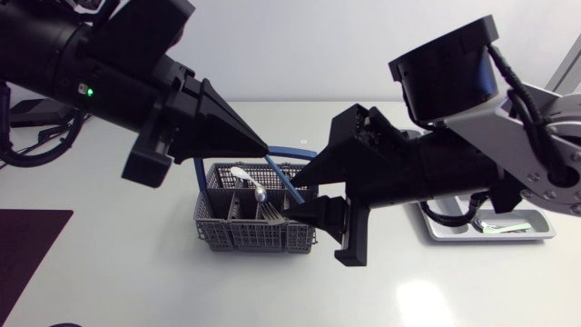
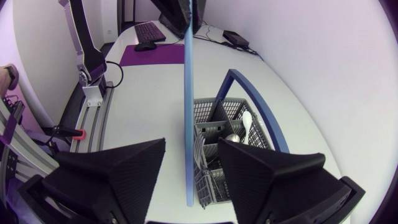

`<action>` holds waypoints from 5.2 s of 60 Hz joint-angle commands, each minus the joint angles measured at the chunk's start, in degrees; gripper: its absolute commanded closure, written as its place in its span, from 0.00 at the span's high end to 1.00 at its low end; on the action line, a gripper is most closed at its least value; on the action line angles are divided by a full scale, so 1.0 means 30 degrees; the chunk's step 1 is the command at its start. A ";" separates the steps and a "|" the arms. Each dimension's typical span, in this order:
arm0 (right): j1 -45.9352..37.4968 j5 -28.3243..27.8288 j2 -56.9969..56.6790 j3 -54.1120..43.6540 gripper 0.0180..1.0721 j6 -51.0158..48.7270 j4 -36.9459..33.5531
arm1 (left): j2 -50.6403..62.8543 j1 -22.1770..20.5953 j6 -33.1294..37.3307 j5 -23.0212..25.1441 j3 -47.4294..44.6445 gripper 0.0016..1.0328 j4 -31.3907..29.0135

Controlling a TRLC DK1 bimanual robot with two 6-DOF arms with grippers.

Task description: Unload the cutlery basket into the drawer organizer.

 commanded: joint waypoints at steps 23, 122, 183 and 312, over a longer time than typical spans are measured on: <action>-0.1529 -0.2261 -0.0309 -0.1527 0.06 -0.0639 -0.1127 | 0.1378 -0.0535 -0.1164 0.0436 0.1459 0.24 0.0421; -1.8785 0.2602 1.0707 0.1461 0.08 0.2818 0.1099 | -0.3339 0.0256 0.3319 -0.6449 -1.2223 0.80 0.9650; -1.5972 0.3686 0.8890 0.0026 0.83 0.4312 0.0221 | 0.2023 0.2571 0.2030 0.3453 -1.1578 0.38 1.4689; -0.4283 -0.1763 -0.2067 -0.2172 0.85 0.0591 -0.1479 | 0.0235 0.2483 -0.6877 1.0338 -0.4928 0.03 0.8449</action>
